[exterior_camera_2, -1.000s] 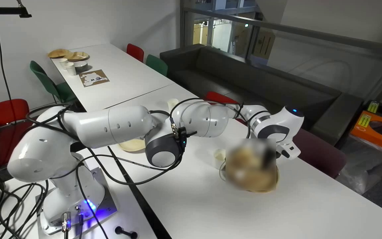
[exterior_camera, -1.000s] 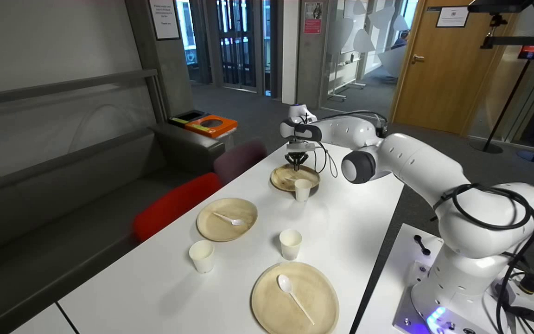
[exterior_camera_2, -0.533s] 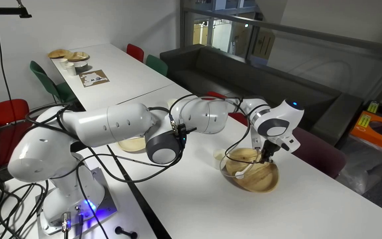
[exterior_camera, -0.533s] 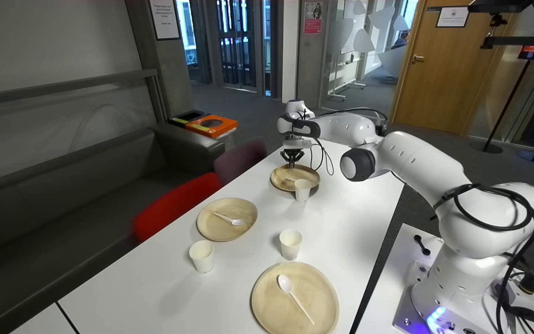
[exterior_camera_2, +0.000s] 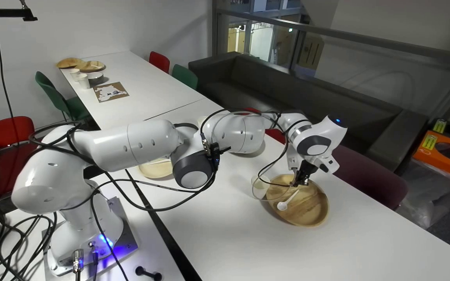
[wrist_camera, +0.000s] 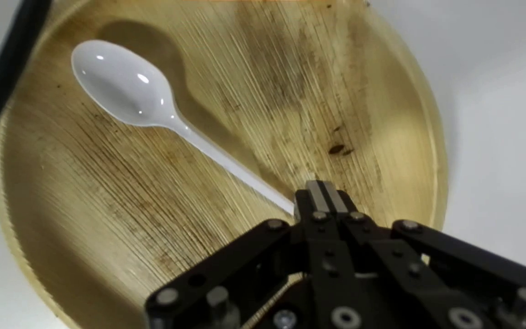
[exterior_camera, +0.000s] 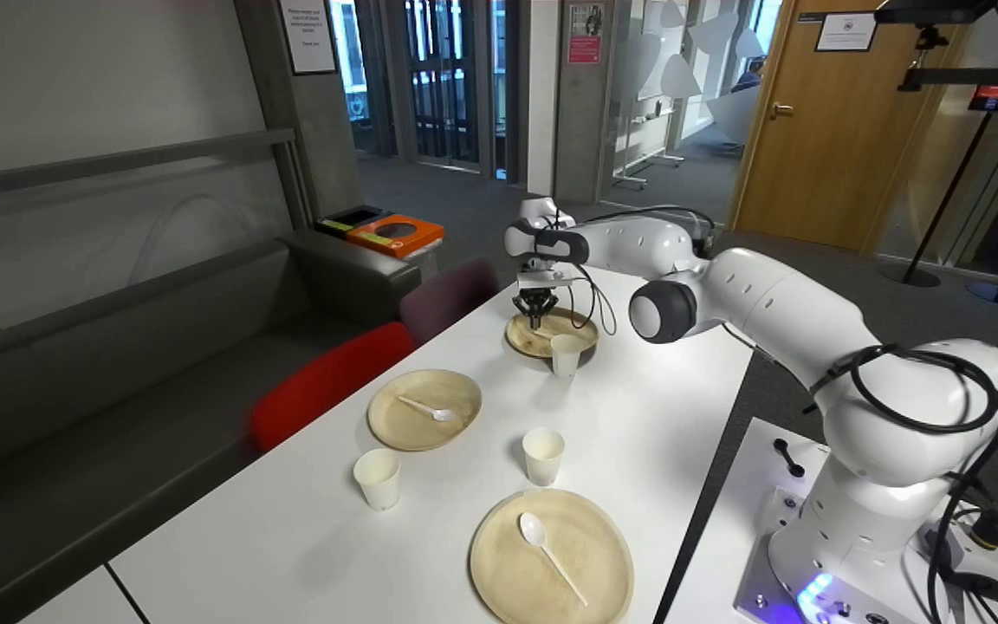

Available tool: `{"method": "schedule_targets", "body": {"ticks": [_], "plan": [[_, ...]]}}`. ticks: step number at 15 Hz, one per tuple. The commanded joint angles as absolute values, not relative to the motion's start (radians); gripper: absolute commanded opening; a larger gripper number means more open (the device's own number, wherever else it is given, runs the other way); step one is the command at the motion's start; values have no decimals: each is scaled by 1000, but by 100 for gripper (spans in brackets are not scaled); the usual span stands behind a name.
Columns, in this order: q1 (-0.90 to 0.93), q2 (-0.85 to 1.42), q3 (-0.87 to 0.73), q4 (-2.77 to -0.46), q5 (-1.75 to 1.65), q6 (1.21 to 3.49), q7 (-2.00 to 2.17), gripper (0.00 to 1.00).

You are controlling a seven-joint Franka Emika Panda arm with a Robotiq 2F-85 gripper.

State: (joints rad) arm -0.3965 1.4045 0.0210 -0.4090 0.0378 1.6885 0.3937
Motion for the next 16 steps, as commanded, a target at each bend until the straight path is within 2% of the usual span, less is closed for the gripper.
{"method": "schedule_targets", "body": {"ticks": [1,2,3,4,6,7,8,9,10,11,13,14,15,16], "plan": [[-405,1381,28,-444,45,1642,383,0],[-408,1380,26,-446,44,1635,386,0],[-402,1438,-2,-341,73,1575,388,0],[-413,1380,22,-448,47,1605,391,0],[-419,1382,22,-450,51,1590,395,0],[-414,1442,-5,-341,78,1535,394,0],[-424,1384,20,-449,54,1572,397,0],[-426,1386,17,-448,55,1569,399,0],[-421,1448,-9,-337,81,1518,400,0],[-430,1390,14,-448,59,1561,402,0],[-431,1394,12,-448,60,1558,406,0],[-425,1455,-13,-336,84,1506,406,0],[-432,1397,9,-446,62,1552,408,0],[-432,1399,8,-444,63,1550,408,0]]}}
